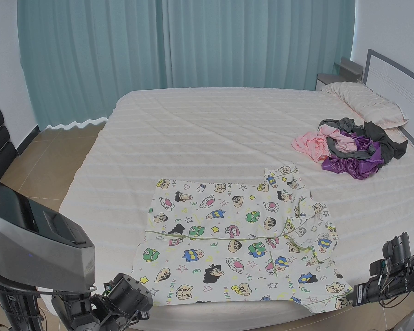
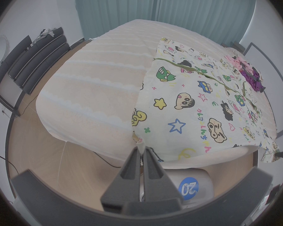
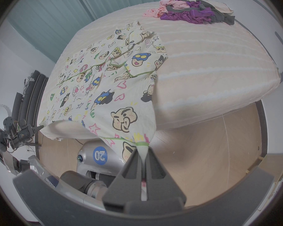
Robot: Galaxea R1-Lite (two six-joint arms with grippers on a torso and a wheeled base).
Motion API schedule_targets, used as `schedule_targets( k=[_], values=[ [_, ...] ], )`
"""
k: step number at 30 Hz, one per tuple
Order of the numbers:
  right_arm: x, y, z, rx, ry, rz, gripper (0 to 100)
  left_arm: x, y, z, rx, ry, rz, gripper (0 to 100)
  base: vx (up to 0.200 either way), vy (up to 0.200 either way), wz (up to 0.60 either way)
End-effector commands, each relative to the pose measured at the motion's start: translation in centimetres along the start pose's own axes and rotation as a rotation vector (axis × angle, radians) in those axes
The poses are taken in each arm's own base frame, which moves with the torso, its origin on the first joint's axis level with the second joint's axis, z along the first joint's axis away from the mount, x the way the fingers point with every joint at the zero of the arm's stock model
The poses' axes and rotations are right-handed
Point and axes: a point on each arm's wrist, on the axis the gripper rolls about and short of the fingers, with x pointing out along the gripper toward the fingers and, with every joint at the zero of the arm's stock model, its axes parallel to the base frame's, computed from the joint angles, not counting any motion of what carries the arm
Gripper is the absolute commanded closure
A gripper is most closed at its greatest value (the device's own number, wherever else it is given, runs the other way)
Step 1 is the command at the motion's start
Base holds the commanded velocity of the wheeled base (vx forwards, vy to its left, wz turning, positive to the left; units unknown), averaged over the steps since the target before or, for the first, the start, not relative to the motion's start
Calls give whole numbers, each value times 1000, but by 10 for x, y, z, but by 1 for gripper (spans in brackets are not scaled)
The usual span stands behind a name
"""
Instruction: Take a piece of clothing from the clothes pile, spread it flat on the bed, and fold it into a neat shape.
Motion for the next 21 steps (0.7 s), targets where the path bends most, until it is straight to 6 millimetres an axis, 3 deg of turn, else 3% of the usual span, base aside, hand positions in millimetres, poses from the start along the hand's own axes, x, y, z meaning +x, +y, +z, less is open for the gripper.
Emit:
schedule_targets(
  k=[1, 21],
  values=[
    [-8, 0, -7, -23, -6, 1, 100, -4, 5, -6, 23, 19, 13, 100, 0, 0, 0],
    [-18, -3, -24, -51, 95, -24, 100, -25, 14, -34, 87, 74, -2, 100, 0, 0, 0]
  ],
)
